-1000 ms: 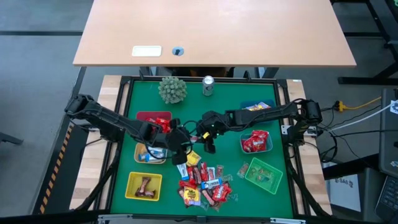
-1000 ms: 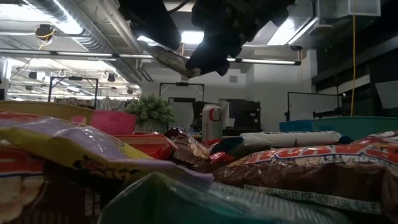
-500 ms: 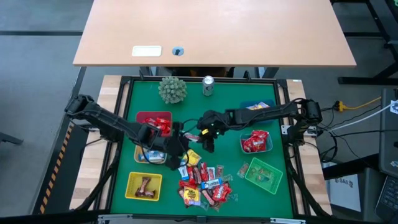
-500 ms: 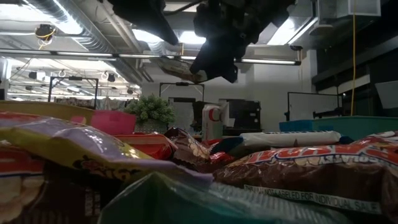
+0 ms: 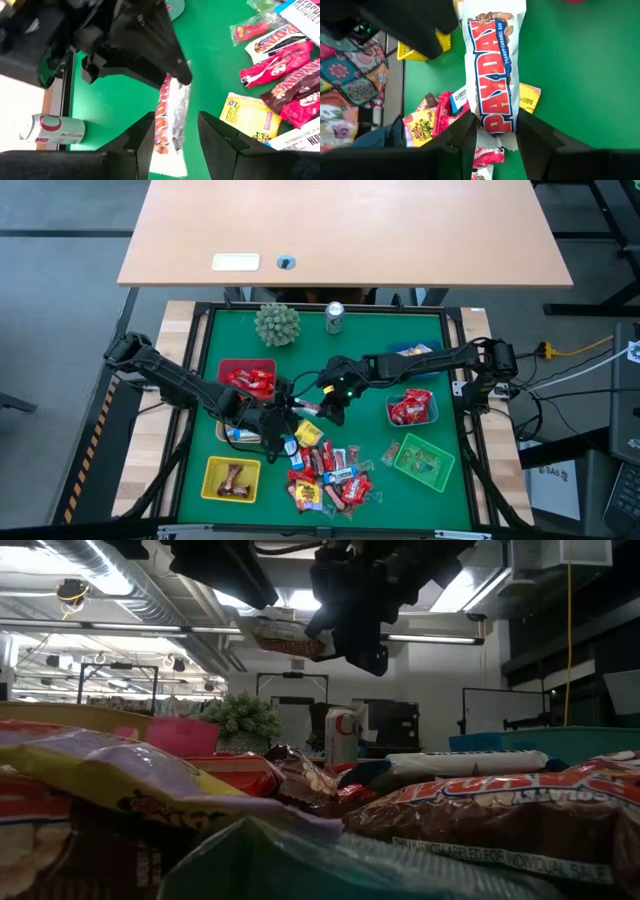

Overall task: Sort candy
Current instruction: Put the white-red chocolate bar into the yellow bin

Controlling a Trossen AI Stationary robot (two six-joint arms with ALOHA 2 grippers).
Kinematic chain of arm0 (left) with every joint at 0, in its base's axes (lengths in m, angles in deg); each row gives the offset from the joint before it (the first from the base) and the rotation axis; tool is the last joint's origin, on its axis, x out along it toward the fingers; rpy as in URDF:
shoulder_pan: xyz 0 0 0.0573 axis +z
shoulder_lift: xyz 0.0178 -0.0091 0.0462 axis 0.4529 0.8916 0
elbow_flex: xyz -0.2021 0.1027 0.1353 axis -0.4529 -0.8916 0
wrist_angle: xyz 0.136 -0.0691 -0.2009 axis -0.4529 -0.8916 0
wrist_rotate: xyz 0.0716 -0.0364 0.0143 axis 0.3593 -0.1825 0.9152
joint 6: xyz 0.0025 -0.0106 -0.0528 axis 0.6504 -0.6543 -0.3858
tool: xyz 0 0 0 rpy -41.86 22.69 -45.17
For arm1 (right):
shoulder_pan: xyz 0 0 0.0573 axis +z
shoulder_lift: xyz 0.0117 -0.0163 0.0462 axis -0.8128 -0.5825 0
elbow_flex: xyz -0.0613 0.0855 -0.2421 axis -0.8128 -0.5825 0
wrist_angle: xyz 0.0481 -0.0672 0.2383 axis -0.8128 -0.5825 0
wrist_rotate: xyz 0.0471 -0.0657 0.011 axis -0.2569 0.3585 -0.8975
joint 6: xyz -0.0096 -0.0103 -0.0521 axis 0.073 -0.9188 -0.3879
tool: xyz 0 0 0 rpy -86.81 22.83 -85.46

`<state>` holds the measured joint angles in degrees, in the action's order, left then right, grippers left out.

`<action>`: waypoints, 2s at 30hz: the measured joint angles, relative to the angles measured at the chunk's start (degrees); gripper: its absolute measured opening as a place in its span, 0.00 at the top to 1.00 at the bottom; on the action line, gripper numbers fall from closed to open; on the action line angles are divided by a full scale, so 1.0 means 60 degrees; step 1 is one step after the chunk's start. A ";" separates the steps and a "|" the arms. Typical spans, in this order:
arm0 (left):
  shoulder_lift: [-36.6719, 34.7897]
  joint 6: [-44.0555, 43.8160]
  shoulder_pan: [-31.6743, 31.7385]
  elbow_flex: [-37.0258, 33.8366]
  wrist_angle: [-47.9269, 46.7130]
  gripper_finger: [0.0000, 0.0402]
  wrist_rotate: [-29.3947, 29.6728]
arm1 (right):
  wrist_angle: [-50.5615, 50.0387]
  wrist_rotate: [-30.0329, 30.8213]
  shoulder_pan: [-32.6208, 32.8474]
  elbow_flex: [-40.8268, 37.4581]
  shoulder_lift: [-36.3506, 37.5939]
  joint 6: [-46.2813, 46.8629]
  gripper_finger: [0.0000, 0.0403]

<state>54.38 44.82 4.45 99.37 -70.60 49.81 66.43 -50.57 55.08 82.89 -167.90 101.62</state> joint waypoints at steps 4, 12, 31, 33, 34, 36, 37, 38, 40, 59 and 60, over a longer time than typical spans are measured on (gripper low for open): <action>0.0000 0.0152 -0.0071 0.0000 0.0000 0.66 0.0161 | 0.0131 -0.0017 0.0004 0.0000 0.0000 0.0358 0.69; 0.0000 0.0160 -0.0079 0.0000 0.0002 0.66 0.0176 | 0.0366 -0.0705 0.0004 0.0000 0.0000 0.0883 0.69; -0.0004 0.0097 -0.0077 0.0000 0.0004 0.66 0.0063 | 0.1329 -0.1253 0.0004 0.0000 0.0000 0.1214 0.69; -0.0004 0.0085 -0.0077 0.0000 0.0007 0.66 0.0063 | 0.1415 -0.1253 0.0004 0.0000 0.0000 0.1060 0.69; -0.0004 0.0082 -0.0077 0.0000 0.0007 0.66 0.0063 | 0.1442 -0.1253 0.0001 0.0000 0.0000 0.1041 0.69; -0.0004 0.0078 -0.0077 0.0000 0.0010 0.67 0.0063 | 0.1537 -0.1253 0.0004 0.0000 -0.0004 0.1039 0.69; -0.0007 0.0078 -0.0077 0.0000 0.0011 0.68 0.0063 | 0.1573 -0.1253 0.0004 0.0000 -0.0004 0.1033 0.69; -0.0007 0.0076 -0.0077 0.0000 0.0015 0.69 0.0063 | 0.1589 -0.1252 0.0004 0.0000 -0.0004 0.1032 0.69; -0.0007 0.0074 -0.0077 0.0000 0.0007 0.73 0.0063 | 0.1588 -0.1253 0.0004 0.0000 -0.0004 0.1026 0.69; -0.0007 -0.0015 -0.0071 0.0000 0.0072 0.83 -0.0409 | 0.1192 -0.1500 0.0003 0.0015 -0.0004 0.0891 0.69; -0.0007 -0.0151 -0.0073 0.0000 0.0091 0.83 -0.0546 | 0.1176 -0.1552 0.0014 0.0015 -0.0004 0.0843 0.69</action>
<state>54.33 43.91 4.01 99.37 -70.05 46.54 73.48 -59.88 55.17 82.98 -167.92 106.68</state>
